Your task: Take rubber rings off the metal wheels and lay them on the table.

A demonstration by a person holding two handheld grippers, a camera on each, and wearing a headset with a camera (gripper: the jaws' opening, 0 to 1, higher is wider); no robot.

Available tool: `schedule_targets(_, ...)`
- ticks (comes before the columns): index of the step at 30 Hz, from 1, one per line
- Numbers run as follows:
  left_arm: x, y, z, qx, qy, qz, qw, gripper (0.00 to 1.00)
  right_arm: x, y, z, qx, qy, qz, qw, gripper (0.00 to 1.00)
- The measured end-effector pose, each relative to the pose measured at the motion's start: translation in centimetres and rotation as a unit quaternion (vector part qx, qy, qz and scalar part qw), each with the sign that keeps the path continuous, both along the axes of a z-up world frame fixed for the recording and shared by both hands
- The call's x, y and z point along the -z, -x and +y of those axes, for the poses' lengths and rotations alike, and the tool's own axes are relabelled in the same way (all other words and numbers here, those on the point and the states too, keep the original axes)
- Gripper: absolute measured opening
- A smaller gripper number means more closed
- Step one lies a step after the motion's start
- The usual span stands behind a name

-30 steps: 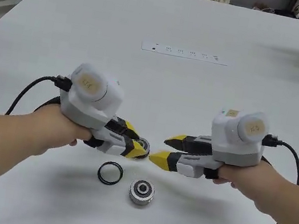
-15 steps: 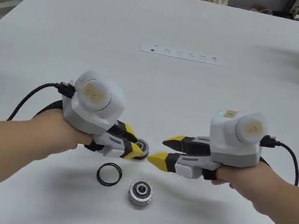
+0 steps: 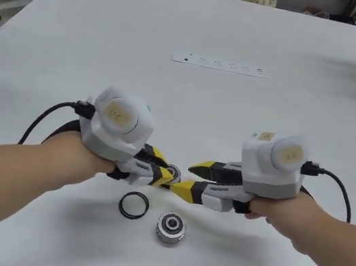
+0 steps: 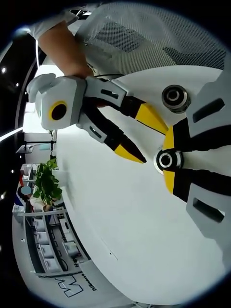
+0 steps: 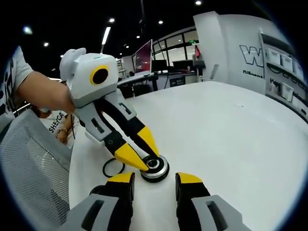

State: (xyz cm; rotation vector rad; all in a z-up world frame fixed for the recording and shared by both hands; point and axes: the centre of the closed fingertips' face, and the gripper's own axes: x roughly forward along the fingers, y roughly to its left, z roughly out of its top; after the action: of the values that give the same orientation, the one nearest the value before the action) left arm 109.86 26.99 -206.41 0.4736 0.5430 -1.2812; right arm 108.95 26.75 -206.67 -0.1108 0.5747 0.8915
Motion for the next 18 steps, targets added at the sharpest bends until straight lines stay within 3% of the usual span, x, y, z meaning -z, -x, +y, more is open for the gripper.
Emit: schedule_targets(18, -0.2, -0.1, 0.2, -0.004, -0.001, 0.000, 1.0000, 0.07, 1.0, -0.9, 1.1, 0.001, 0.019, -0.009, 0.9998, 0.30)
